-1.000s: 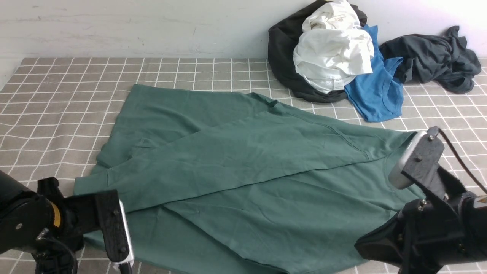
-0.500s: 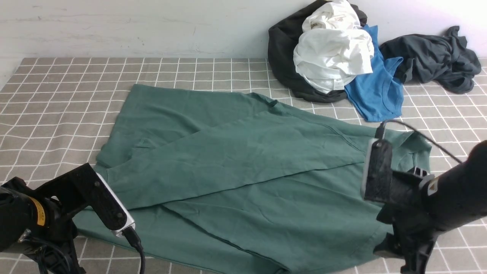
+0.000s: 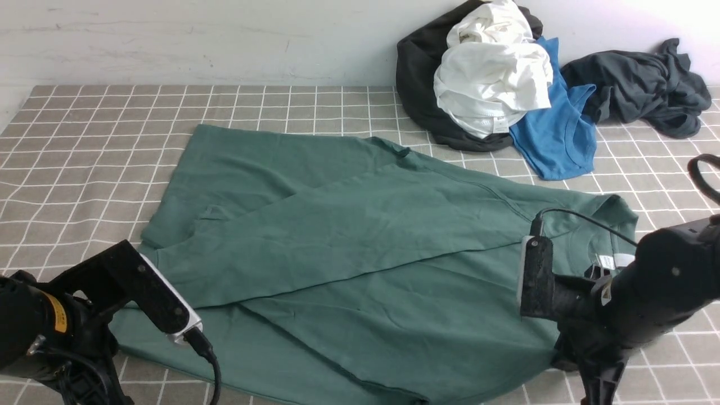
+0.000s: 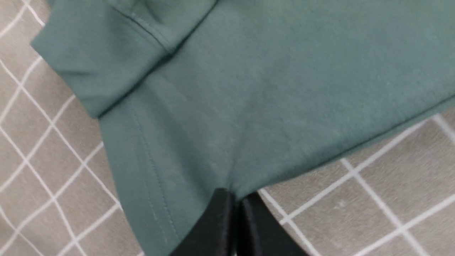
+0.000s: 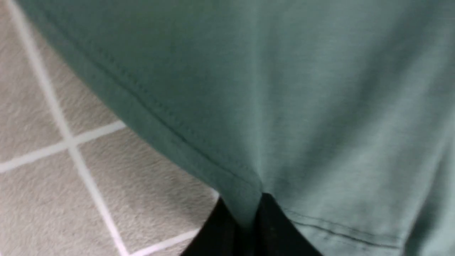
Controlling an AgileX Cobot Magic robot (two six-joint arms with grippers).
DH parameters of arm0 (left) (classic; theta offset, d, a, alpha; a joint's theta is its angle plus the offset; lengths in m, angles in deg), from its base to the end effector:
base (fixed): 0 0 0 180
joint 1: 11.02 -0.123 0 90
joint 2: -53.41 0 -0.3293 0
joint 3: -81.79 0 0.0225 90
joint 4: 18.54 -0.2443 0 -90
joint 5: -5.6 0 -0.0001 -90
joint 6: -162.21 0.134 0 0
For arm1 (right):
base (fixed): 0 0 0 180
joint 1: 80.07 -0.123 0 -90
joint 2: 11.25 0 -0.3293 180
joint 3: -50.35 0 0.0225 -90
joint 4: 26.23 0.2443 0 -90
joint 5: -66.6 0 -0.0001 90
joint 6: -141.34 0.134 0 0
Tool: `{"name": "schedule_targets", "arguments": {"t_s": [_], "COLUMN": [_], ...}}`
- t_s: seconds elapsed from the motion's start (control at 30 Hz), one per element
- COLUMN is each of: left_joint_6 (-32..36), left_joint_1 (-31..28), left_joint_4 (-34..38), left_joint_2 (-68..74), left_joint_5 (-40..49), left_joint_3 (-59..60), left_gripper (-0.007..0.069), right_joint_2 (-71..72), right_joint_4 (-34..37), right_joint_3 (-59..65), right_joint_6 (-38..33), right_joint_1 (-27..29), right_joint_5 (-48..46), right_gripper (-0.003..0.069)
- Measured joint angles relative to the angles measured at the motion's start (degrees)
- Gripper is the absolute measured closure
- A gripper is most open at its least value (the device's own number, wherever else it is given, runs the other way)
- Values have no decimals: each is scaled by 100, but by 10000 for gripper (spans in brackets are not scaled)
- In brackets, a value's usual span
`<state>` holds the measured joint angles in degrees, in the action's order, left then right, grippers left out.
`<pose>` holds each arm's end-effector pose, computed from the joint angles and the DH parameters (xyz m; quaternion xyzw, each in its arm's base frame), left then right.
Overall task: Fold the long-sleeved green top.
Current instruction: Use both arms simultaneously to clamp the lower edge of the clothing fabric, then use both arms to drag the lower edge of the fabric forward and fold it over the upper edge
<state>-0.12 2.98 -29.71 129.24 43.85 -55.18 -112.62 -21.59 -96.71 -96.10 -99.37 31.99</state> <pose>0.1950 -0.0320 0.2220 0.3267 0.9213 0.0805 0.1950 0.2634 0.0988 0.1599 -0.5931 0.7989 -0.0068 0.0997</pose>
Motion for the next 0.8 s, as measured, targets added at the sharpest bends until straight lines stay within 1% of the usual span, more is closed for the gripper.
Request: {"name": "schedule_targets", "arguments": {"t_s": [0.03,0.07,0.1,0.13,0.17,0.2,0.23,0.27,0.33,0.37,0.4,0.43,0.53,0.6,0.63,0.7,0.73,0.8], "left_joint_6": [-201,-246,-747,-811,-1234,-1344,-1713,-1896,-1986,-2059,-2082,-2088,-2130,-2130,-2136,-2143,-2143,-2149], "left_joint_1": [0,0,-7,-14,-47,-64,-146,-209,-260,-337,-382,-392,-515,-546,-568,-572,-575,-575], "left_joint_4": [43,49,65,65,65,65,3,-74,-152,-268,-301,-307,-344,-344,-338,-333,-333,-333], "left_joint_2": [-20,-28,-35,-26,25,56,280,515,759,1234,1509,1652,3021,3797,4311,4992,5409,6138], "left_joint_5": [75,75,115,115,110,91,17,-91,-207,-398,-490,-509,-688,-693,-639,-438,-255,183], "left_joint_3": [-127,-156,-496,-590,-901,-1014,-1569,-1964,-2312,-2903,-3300,-3383,-4888,-5713,-6258,-6972,-7414,-8219], "left_gripper": [629,629,629,629,629,629,629,629,629,629,629,629,629,629,627,613,594,536], "right_joint_2": [104,126,312,329,412,428,429,377,293,42,-111,-152,-1052,-1494,-1818,-2266,-2486,-2848], "right_joint_4": [-36,-45,-146,-157,-232,-256,-340,-383,-403,-417,-417,-417,-417,-417,-417,-417,-417,-417], "right_joint_3": [-7,-7,-117,-138,-341,-412,-751,-1047,-1323,-1864,-2115,-2246,-3320,-3784,-4102,-4534,-4737,-5082], "right_joint_6": [231,278,740,790,1150,1293,1630,1818,1932,2046,2085,2085,2212,2329,2404,2509,2576,2746], "right_joint_1": [0,6,37,44,111,134,255,343,414,529,585,609,795,846,863,870,870,870], "right_joint_5": [18,26,33,33,33,33,37,39,52,74,79,79,20,-58,-120,-207,-257,-319], "right_gripper": [644,645,648,648,648,648,648,648,648,648,648,648,648,648,648,636,621,564]}}
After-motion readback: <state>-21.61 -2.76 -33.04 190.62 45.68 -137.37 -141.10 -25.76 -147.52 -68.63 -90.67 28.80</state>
